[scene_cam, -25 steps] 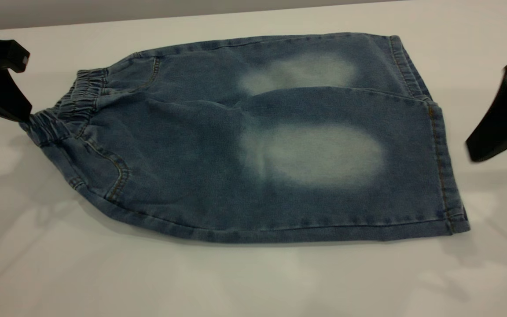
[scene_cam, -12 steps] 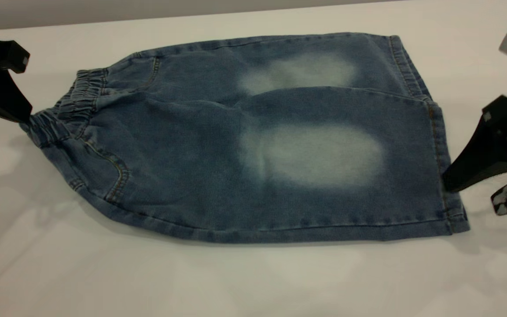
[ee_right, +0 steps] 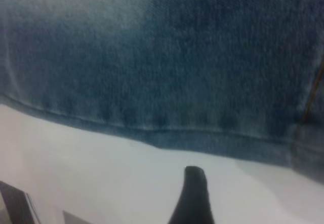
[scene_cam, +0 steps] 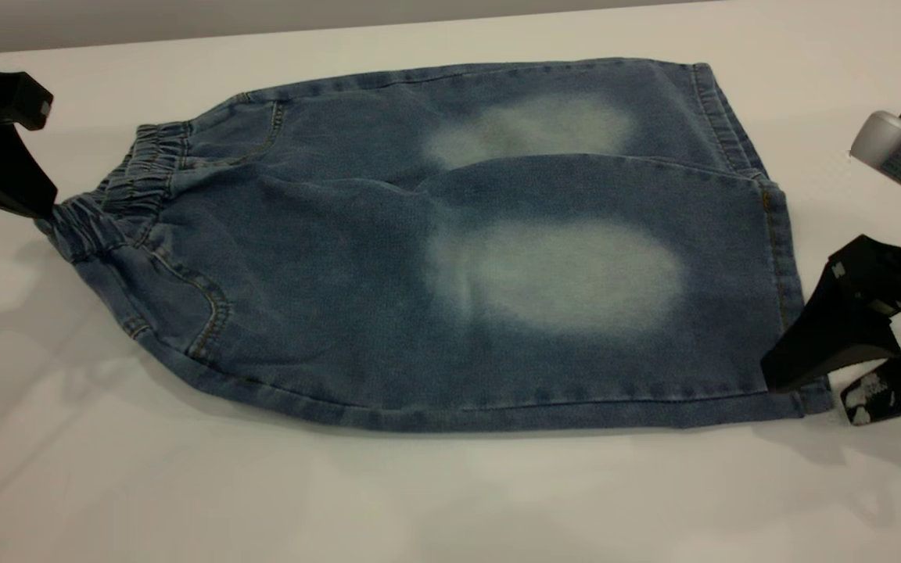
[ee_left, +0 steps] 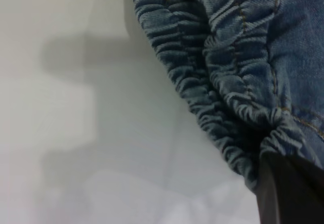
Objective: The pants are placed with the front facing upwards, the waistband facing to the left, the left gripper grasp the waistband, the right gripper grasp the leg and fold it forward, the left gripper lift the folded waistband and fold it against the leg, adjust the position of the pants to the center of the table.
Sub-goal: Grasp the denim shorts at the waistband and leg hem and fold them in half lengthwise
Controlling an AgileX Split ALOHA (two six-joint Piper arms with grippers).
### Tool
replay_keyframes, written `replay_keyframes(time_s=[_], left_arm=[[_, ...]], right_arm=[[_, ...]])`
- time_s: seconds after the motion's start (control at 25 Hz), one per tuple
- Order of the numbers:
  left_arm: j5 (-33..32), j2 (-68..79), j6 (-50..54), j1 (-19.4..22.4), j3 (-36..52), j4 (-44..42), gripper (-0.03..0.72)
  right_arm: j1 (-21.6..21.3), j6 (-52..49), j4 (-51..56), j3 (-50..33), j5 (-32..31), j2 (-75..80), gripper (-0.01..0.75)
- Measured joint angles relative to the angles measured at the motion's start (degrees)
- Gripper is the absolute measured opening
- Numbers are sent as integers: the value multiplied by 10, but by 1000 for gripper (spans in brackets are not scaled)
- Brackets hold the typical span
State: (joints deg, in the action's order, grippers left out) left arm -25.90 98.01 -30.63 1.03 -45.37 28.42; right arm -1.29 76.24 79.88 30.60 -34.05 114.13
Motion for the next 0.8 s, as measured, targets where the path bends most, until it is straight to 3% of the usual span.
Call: replay_keyframes(time_s=[0.32, 0.8], left_arm=[[0, 0, 0, 0, 0, 1, 15], [0, 0, 1, 0, 0, 2, 15]], right_arm=[[0, 39, 33, 1, 10, 15, 513], [0, 131, 138, 1, -58, 49, 490]])
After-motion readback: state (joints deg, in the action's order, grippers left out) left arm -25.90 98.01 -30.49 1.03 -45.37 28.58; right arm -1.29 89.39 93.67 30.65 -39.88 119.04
